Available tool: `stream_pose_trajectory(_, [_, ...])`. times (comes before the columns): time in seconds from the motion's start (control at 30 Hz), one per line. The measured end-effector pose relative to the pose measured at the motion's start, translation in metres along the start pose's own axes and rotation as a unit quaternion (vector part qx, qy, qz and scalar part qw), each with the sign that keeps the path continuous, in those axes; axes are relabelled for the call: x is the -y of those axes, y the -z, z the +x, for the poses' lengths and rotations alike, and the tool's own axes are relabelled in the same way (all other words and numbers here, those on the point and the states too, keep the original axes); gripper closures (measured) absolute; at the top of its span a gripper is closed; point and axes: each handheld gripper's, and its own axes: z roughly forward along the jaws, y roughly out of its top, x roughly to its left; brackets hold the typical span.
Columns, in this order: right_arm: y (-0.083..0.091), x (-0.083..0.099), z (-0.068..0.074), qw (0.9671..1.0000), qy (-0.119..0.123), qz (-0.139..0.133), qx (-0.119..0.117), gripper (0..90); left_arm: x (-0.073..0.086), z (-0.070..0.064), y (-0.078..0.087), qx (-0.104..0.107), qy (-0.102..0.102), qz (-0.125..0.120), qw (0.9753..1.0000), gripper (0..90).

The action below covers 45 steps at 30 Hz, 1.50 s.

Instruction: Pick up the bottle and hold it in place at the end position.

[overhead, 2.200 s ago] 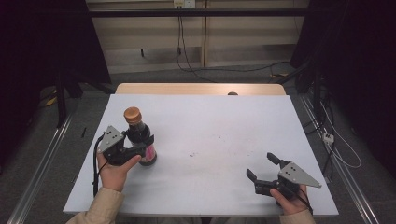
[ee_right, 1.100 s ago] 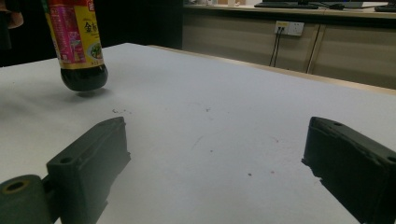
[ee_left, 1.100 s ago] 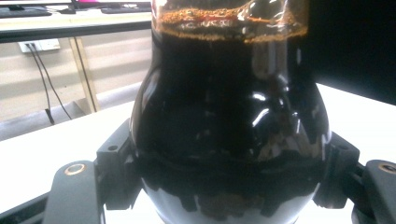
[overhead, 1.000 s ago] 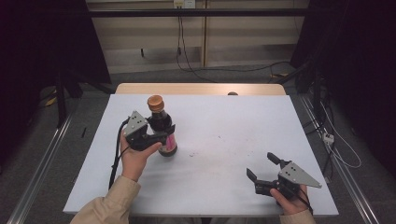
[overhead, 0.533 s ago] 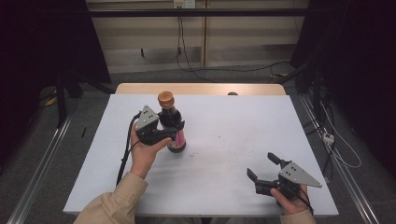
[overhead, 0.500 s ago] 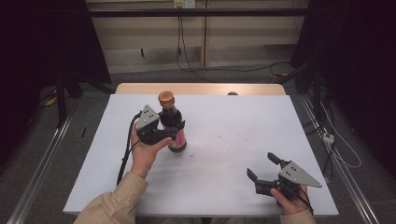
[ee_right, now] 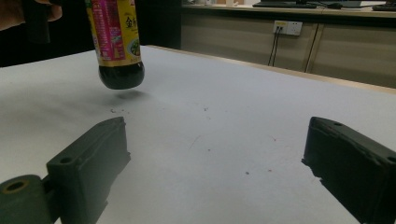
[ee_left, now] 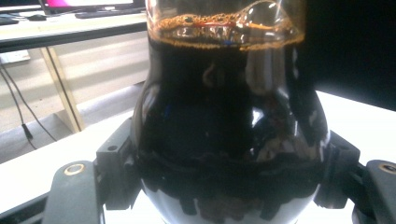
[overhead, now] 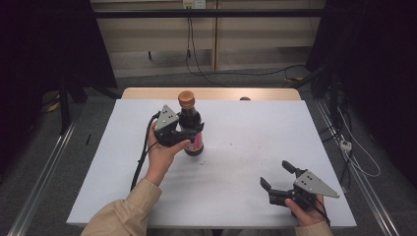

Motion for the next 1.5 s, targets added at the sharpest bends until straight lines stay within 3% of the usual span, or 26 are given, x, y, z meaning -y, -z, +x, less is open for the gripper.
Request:
stream_pose_trajectory(0.17, [0.001, 0.000, -0.001, 1.0000, -0.002, -0.002, 0.004, 5.6, -0.002, -0.003, -0.008, 0.002, -0.005, 0.006, 1.0000, 25.8])
stream_pose_trajectory(0.53, [0.001, 0.000, 0.000, 1.0000, 0.001, -0.002, 0.001, 5.6, -0.003, -0.001, -0.029, 0.009, 0.008, 0.009, 0.9999, 25.8])
stream_pose_trajectory(0.77, [0.003, 0.001, -0.002, 1.0000, -0.005, -0.002, 0.004, 5.6, -0.004, -0.005, -0.044, 0.017, 0.004, 0.011, 0.9998, 25.8])
stream_pose_trajectory(1.13, [0.003, 0.002, -0.004, 0.9999, -0.010, -0.001, 0.009, 5.6, -0.004, -0.002, -0.058, 0.004, 0.002, 0.010, 0.9999, 25.7])
stream_pose_trajectory(1.5, [0.003, 0.002, -0.002, 0.9999, -0.008, 0.001, 0.008, 5.6, -0.002, -0.005, -0.071, 0.009, -0.003, 0.013, 0.9999, 25.7])
